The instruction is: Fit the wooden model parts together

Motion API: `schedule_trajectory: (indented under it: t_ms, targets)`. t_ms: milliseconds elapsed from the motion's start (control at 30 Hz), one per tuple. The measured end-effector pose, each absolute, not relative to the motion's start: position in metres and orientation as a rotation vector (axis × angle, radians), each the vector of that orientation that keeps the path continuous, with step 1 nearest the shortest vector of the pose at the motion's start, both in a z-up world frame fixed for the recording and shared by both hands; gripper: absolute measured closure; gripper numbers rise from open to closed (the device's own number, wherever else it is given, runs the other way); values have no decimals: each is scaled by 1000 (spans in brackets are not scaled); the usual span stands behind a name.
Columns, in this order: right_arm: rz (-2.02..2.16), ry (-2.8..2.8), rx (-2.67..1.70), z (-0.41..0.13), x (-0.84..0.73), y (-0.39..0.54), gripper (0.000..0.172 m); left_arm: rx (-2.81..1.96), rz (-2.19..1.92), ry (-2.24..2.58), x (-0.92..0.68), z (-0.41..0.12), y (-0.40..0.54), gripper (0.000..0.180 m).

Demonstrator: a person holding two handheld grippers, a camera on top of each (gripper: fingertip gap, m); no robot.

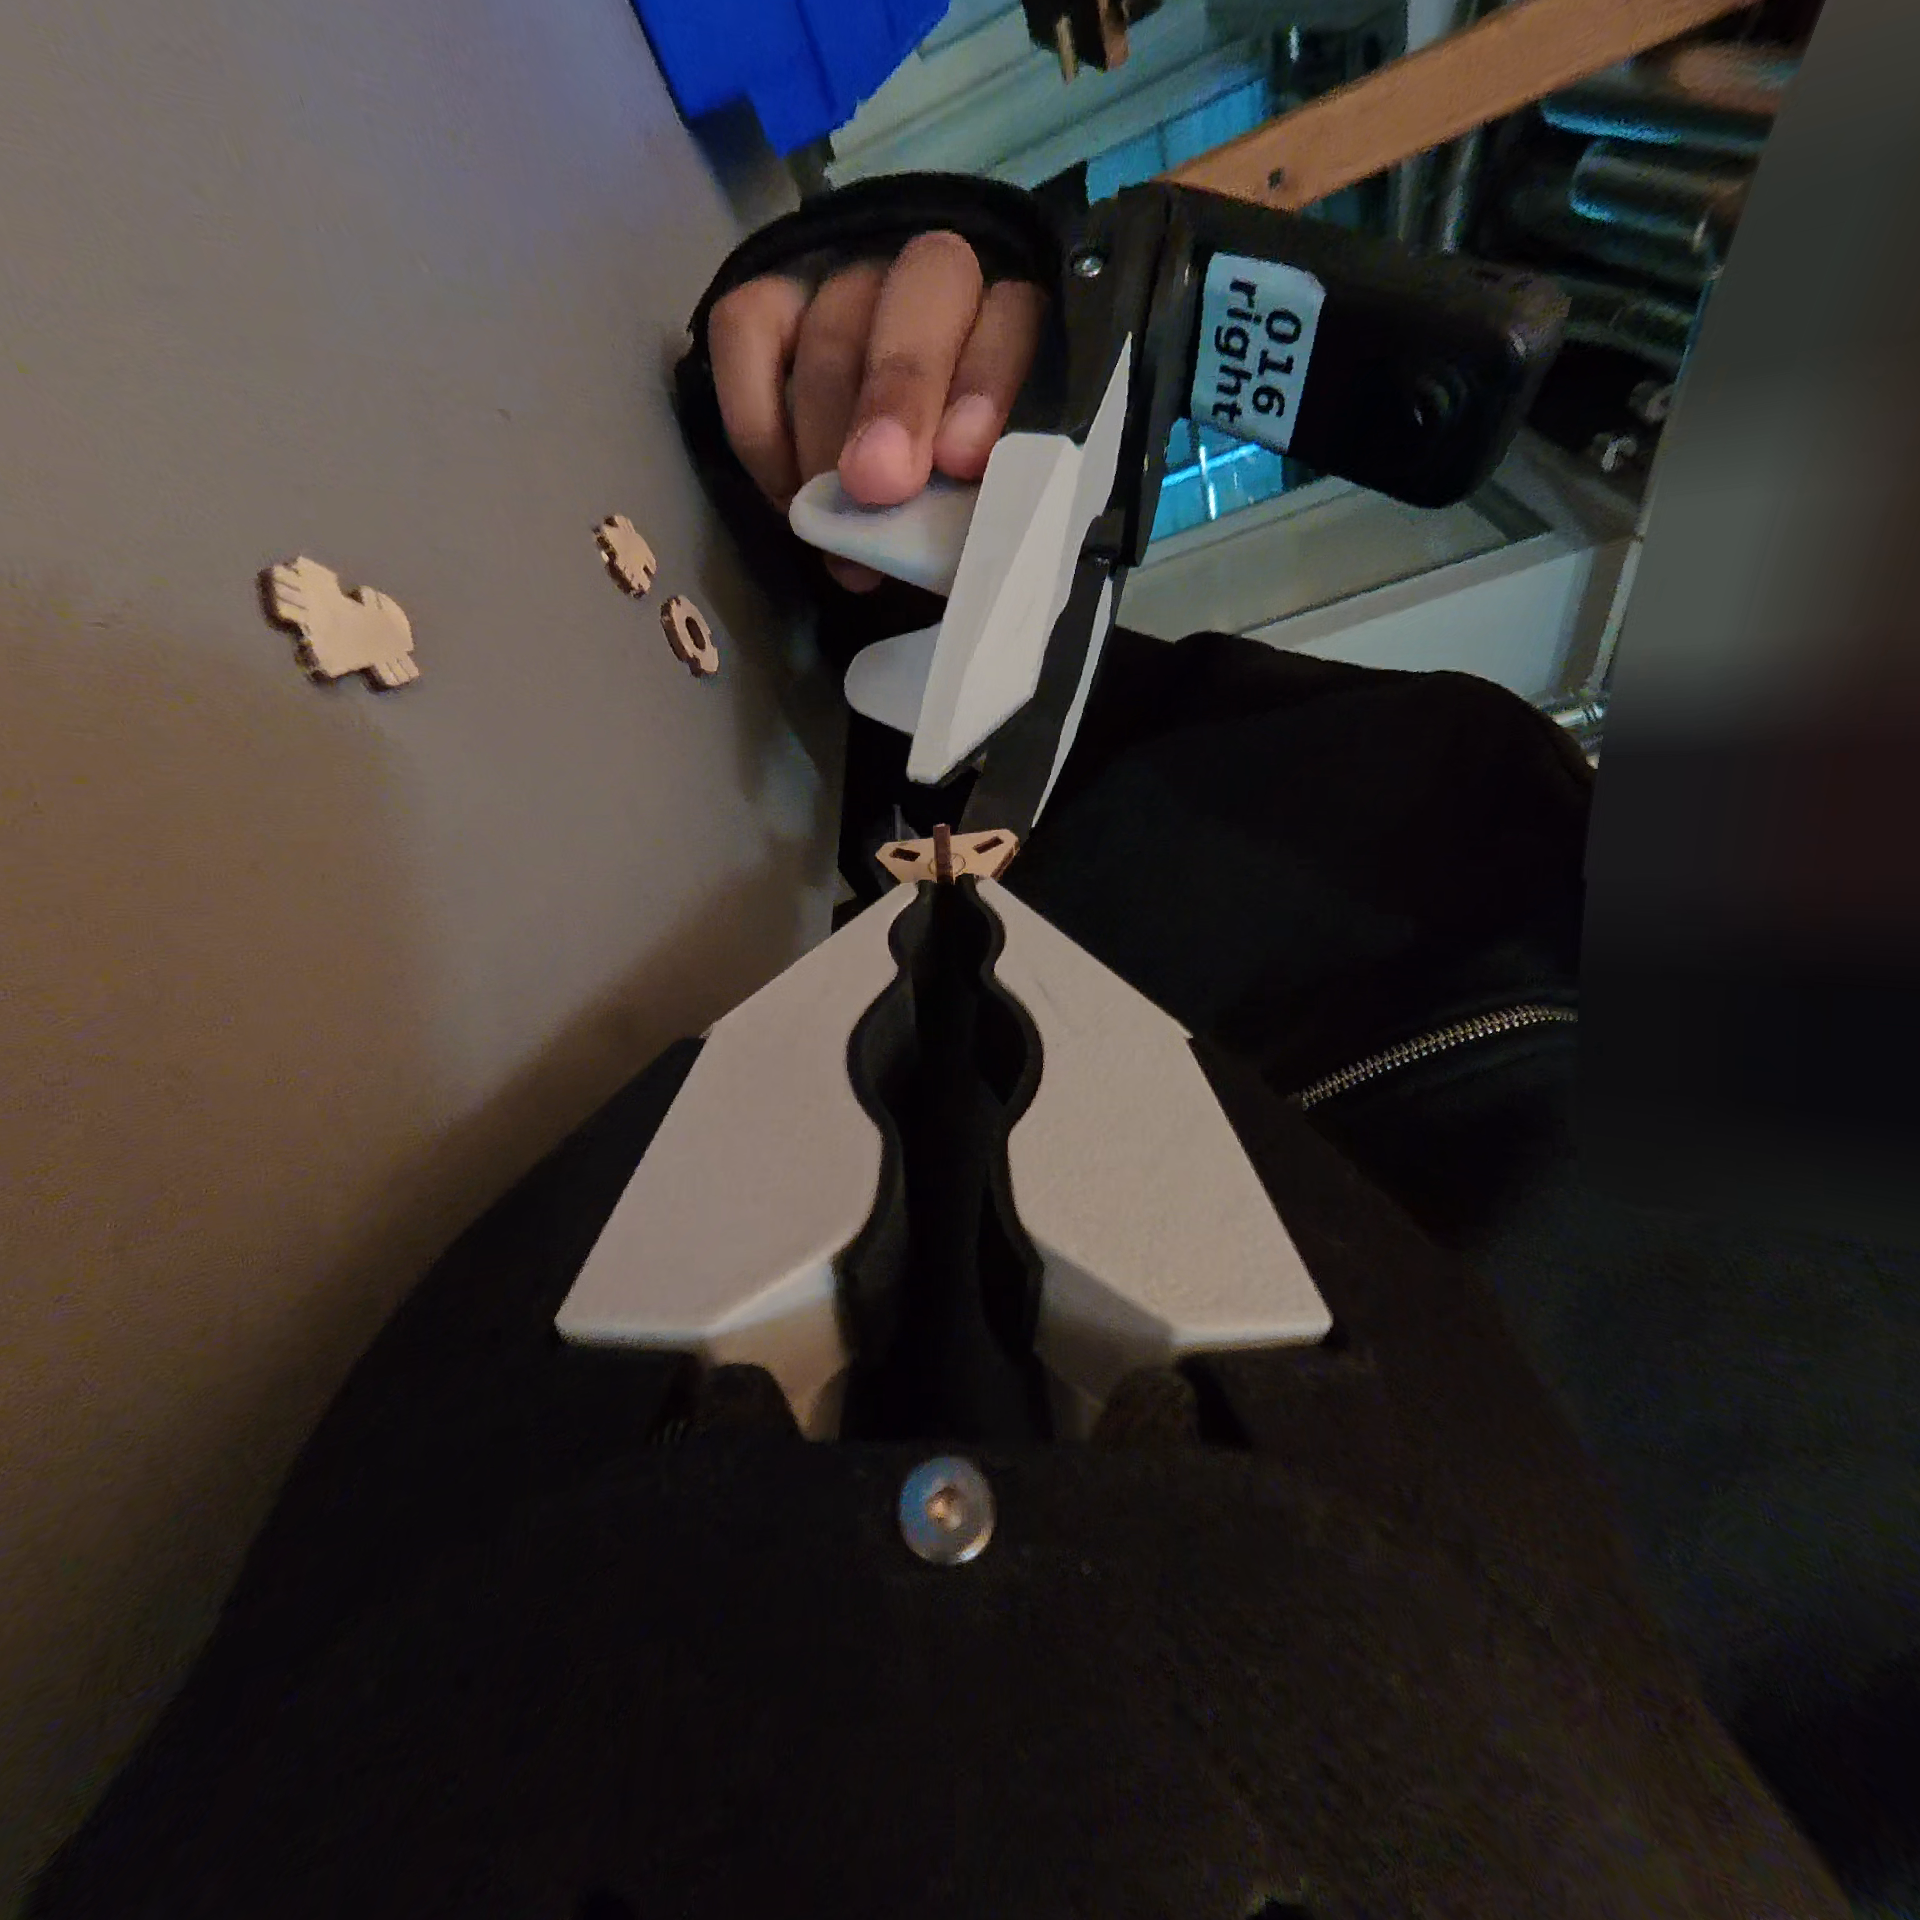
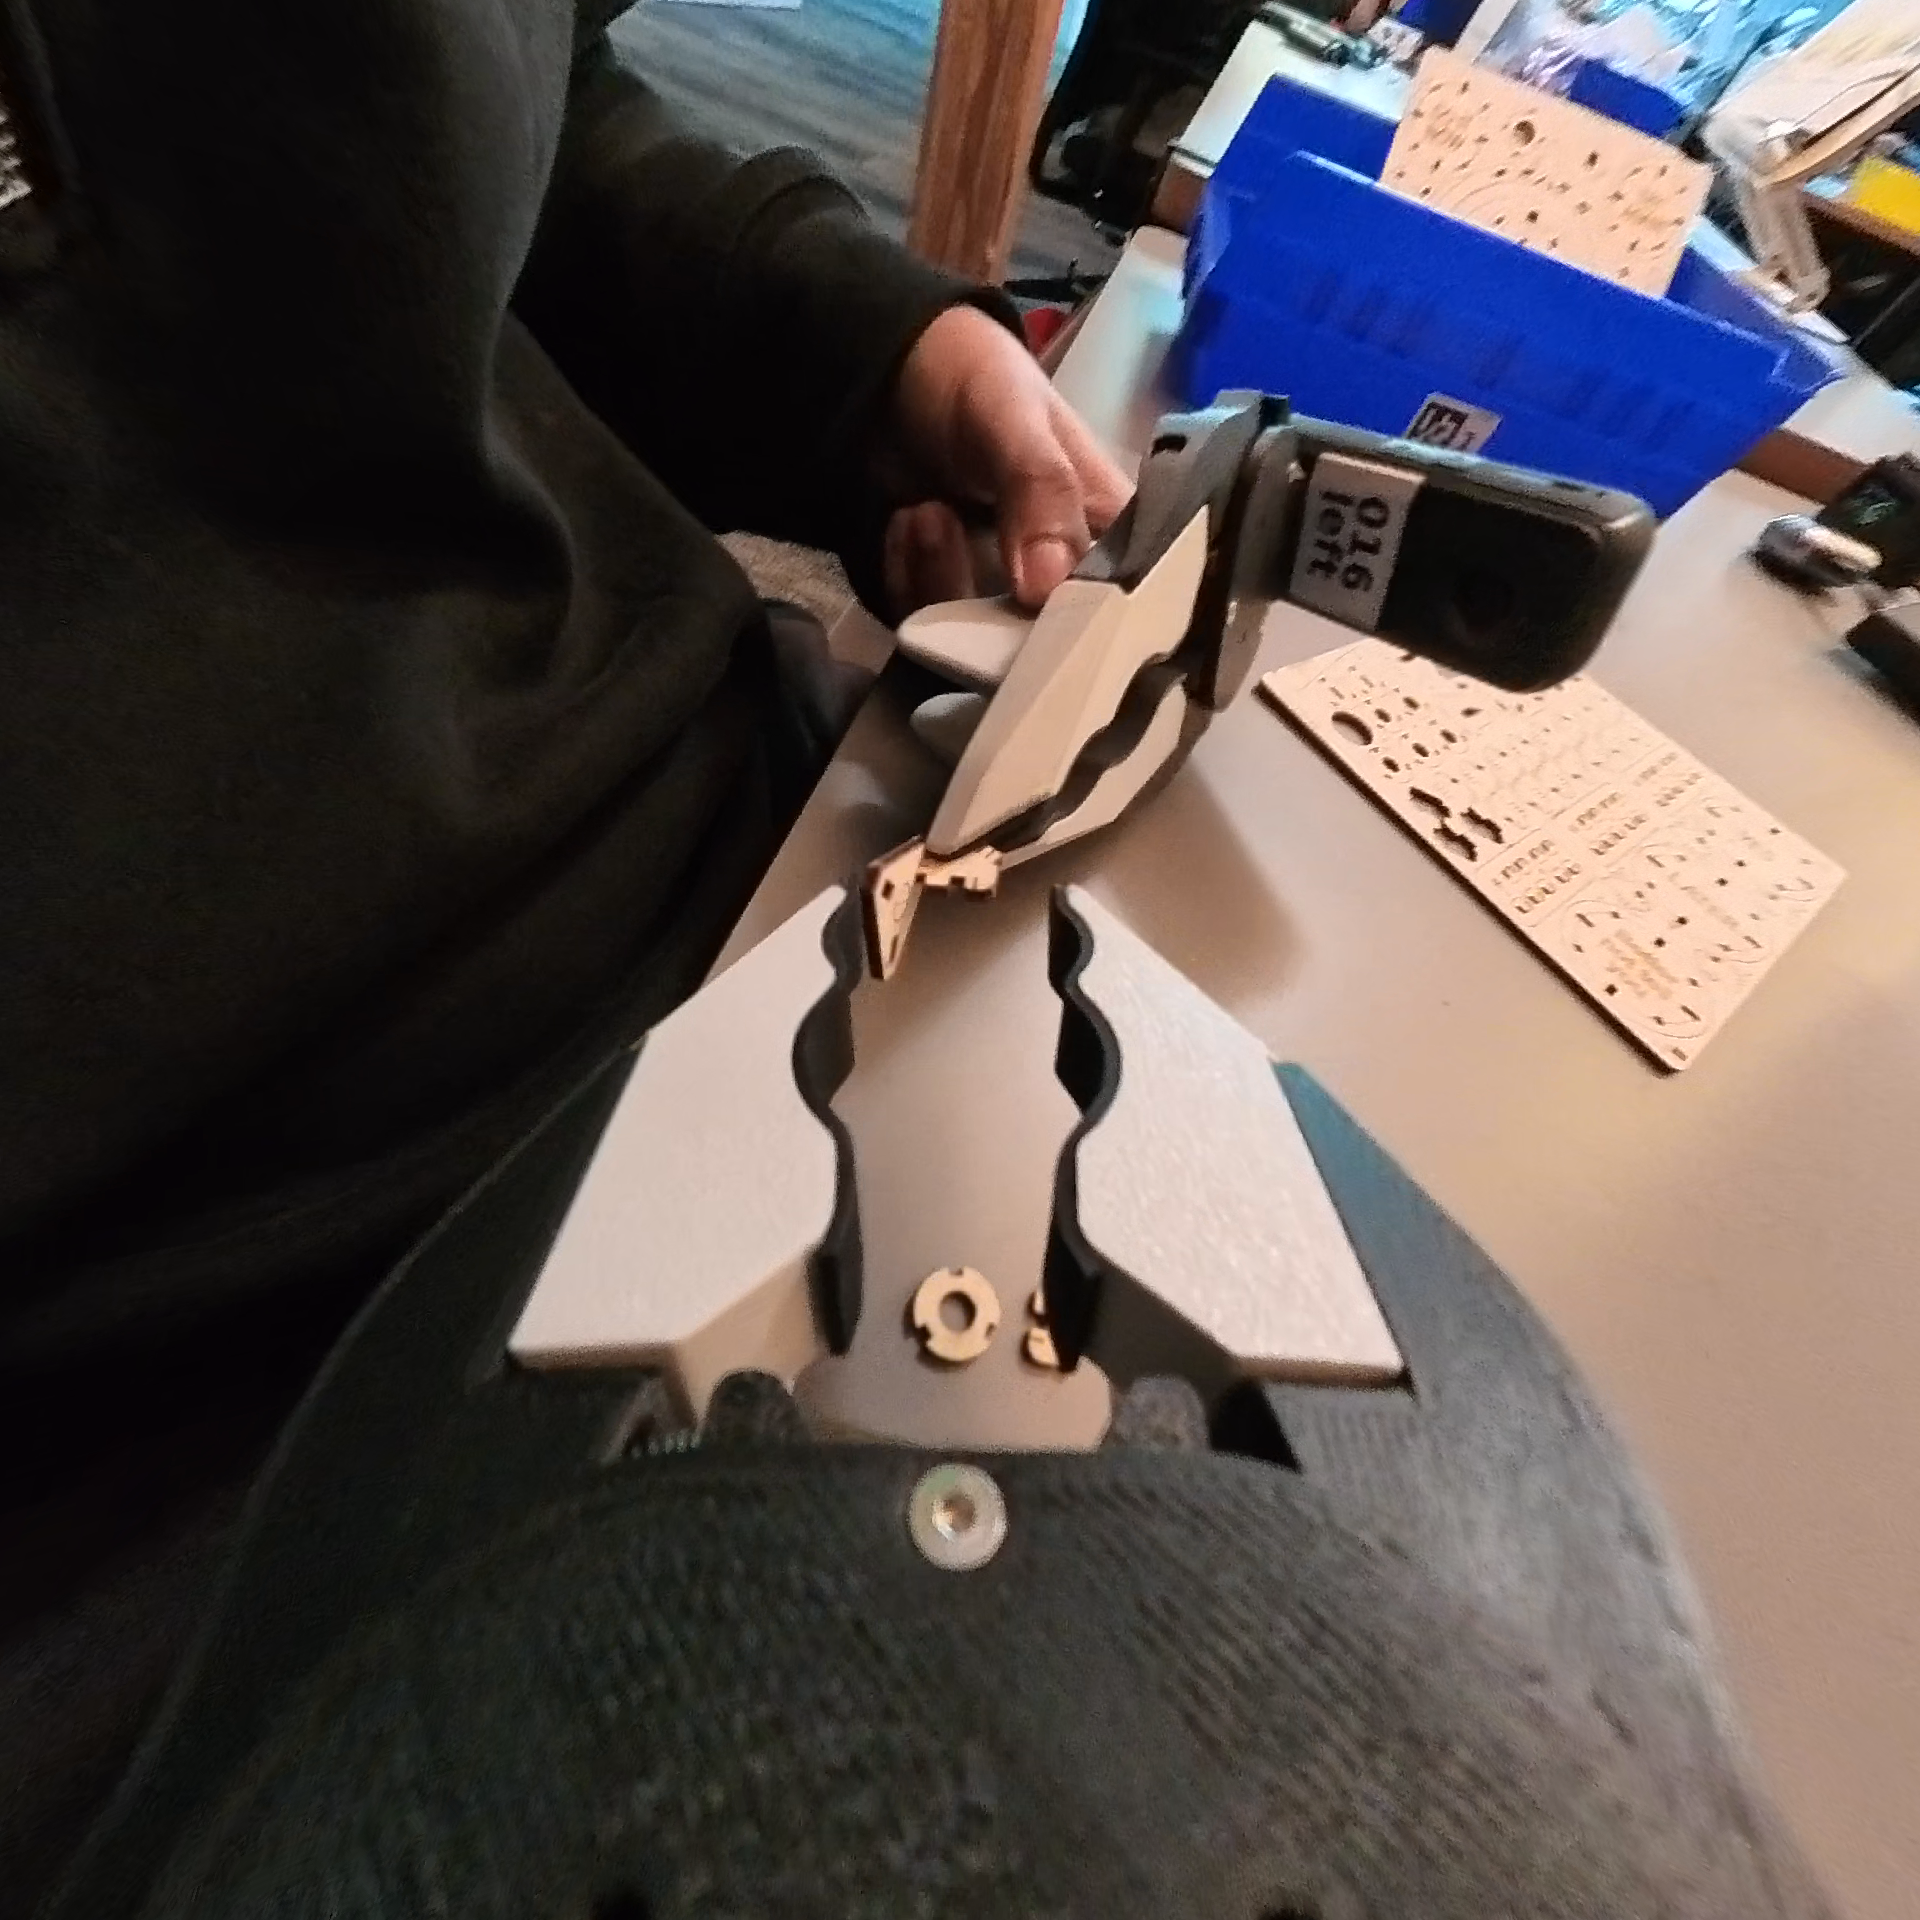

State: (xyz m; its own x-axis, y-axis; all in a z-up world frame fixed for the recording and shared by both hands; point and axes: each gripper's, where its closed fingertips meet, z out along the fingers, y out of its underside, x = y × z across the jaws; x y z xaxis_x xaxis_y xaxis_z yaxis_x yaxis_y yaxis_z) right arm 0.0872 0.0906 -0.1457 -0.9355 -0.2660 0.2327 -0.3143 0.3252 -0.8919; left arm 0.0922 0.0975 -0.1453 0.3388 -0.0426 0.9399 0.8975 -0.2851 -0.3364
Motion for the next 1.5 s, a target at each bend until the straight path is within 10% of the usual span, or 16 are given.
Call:
schedule_trajectory:
  t_ms: [1133, 1500]
  targets:
    - [1249, -2361, 333, -170, 44, 107, 172, -1563, -679, -975, 40, -155, 76, 180]
    - [1711, -2642, -216, -136, 54, 98, 136, -1685, -618, -797, 64, -152, 102, 180]
